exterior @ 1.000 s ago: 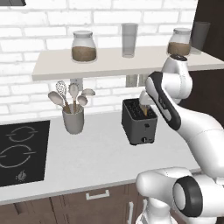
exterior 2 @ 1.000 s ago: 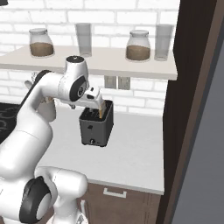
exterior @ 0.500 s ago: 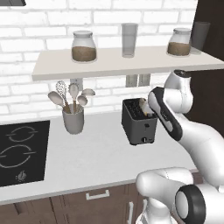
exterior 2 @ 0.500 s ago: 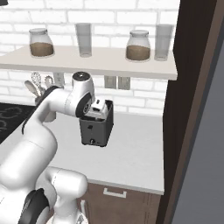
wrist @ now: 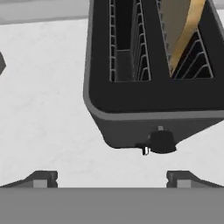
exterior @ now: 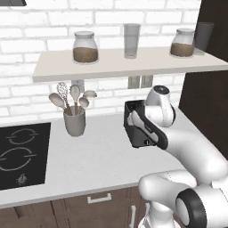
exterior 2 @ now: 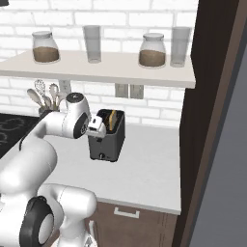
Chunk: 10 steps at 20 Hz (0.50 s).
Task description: Start the toaster. Once the lever pops up, take the bread to the plate on the dining counter.
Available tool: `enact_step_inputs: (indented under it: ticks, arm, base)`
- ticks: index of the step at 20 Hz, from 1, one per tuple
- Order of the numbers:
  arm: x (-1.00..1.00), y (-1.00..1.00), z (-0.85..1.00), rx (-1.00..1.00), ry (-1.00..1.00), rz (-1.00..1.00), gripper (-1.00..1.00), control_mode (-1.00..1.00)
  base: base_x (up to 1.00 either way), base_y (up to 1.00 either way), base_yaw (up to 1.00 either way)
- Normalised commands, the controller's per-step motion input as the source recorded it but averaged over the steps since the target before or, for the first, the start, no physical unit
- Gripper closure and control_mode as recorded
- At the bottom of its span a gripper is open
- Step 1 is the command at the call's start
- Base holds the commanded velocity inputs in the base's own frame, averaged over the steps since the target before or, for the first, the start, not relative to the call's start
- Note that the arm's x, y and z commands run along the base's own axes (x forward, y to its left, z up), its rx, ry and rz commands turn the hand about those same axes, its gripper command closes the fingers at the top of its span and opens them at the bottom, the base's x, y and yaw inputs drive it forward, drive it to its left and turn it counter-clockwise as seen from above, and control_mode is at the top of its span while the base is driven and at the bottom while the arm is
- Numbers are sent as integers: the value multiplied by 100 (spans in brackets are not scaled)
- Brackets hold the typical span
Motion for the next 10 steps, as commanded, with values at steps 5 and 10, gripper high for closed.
enact_step_inputs:
  ticks: [5, 10]
  arm:
    - [21, 19, -23, 0, 0, 0, -100, -100]
    - [4, -7, -8, 0, 0, 0, -100, -100]
  base:
    - [0, 0, 0]
    - [0, 0, 0]
